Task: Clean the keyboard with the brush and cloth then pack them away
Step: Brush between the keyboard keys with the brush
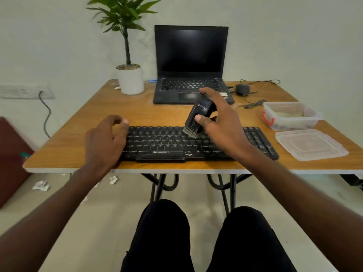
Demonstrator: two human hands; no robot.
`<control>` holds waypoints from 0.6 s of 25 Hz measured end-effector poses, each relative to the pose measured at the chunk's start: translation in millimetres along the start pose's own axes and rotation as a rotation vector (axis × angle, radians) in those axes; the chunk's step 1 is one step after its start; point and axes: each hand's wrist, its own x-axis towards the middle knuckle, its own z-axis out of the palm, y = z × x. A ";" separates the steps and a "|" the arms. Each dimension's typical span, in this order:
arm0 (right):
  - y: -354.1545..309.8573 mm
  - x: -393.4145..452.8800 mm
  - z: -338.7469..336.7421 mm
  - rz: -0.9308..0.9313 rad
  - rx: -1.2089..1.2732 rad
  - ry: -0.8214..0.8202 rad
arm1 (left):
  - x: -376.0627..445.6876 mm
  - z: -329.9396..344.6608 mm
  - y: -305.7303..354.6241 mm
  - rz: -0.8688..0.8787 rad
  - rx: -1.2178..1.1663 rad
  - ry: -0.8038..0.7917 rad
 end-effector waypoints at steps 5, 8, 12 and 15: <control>-15.5 33.2 49.4 -0.041 0.080 -0.122 | 22.8 -20.4 -26.3 -0.167 -0.459 -0.663; -21.4 47.9 77.5 -0.070 0.087 -0.182 | 31.0 -26.0 -34.4 -0.142 -0.346 -0.878; -37.7 63.1 116.0 -0.097 0.112 -0.283 | 33.6 -30.0 -39.2 -0.176 -0.330 -0.893; -53.6 65.9 143.8 -0.129 0.115 -0.325 | 31.4 -29.7 -40.5 -0.129 -0.363 -0.846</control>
